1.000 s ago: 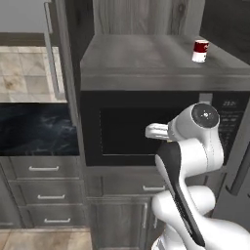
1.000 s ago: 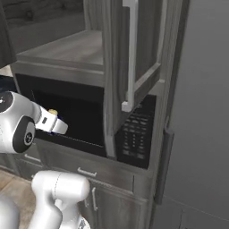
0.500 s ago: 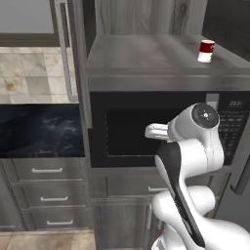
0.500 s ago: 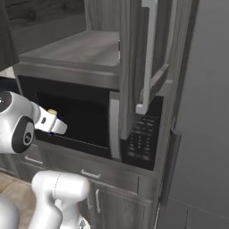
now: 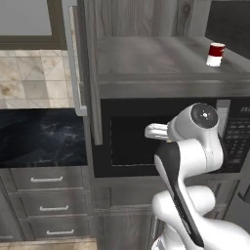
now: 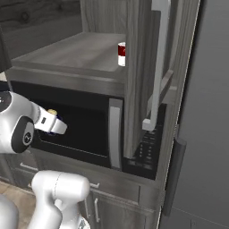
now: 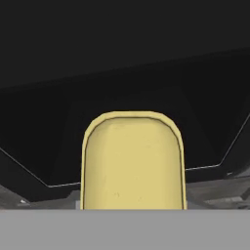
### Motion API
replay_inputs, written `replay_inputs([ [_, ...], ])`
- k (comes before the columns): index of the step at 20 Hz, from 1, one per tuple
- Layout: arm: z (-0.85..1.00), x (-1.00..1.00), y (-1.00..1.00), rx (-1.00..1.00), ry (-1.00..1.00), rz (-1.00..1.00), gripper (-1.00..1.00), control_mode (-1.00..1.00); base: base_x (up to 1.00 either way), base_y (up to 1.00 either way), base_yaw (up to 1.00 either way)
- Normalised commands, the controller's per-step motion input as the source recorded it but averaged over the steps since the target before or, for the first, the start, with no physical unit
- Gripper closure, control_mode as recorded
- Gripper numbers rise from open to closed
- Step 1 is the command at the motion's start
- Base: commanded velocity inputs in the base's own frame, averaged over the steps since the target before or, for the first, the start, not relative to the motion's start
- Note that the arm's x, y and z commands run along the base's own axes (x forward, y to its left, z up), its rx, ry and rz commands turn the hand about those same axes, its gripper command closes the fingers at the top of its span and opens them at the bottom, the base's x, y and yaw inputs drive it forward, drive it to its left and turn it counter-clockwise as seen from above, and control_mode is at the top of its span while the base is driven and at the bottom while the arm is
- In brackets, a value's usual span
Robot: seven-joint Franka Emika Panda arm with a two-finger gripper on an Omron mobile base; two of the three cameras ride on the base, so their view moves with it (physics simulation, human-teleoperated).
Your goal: Restock the canned food cabinet by taking the new fresh canned food from the counter and placing it in the cabinet. Then, take the old canned food from the cabinet and place it on the counter.
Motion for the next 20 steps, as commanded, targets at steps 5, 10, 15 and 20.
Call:
replay_inputs([
  [5,0.23,-0.21,0.0,-0.04,-0.24,0.0,1.0,-1.0,-0.04,0.0,0.0],
  [10,0.92,-0.44,-0.04,-0.06,-0.42,0.0,1.0,-1.0,0.0,0.0,0.0],
  [15,1.0,0.16,-0.02,-0.04,-0.27,-0.05,1.0,-1.0,0.0,0.0,0.0],
  [20,1.0,0.59,-0.19,0.0,-0.02,-0.02,1.0,-1.0,0.0,0.0,0.0],
])
